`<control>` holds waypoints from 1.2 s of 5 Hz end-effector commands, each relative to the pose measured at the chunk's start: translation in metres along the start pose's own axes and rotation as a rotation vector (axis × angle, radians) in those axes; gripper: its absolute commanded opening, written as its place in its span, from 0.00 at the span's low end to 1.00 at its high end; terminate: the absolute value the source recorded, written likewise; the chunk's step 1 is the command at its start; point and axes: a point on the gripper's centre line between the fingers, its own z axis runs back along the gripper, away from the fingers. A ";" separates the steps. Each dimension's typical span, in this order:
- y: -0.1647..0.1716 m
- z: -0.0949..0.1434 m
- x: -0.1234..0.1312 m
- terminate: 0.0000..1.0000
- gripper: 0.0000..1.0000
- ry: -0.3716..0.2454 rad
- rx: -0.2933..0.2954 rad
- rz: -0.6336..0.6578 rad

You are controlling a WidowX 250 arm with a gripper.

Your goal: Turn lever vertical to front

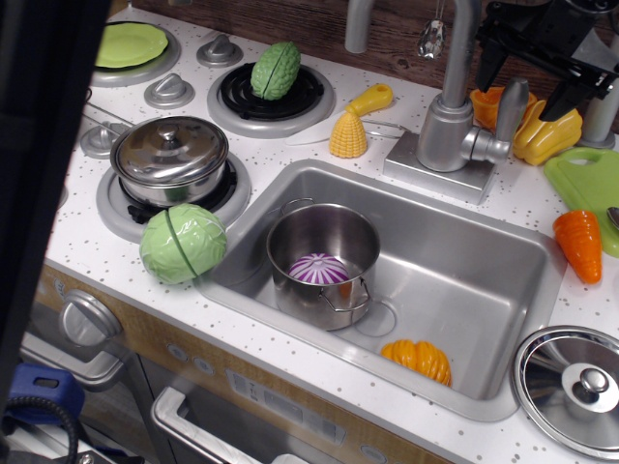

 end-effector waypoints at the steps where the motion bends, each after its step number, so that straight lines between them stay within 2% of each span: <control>1: 0.013 0.012 0.023 0.00 1.00 -0.066 -0.022 0.014; 2: 0.012 0.009 0.023 0.00 0.00 -0.054 -0.015 0.028; 4: -0.003 0.017 0.006 0.00 0.00 -0.003 -0.014 0.080; 5: -0.011 0.028 -0.006 0.00 0.00 0.056 0.001 0.112; 6: -0.009 0.024 -0.009 0.00 0.00 0.087 -0.021 0.120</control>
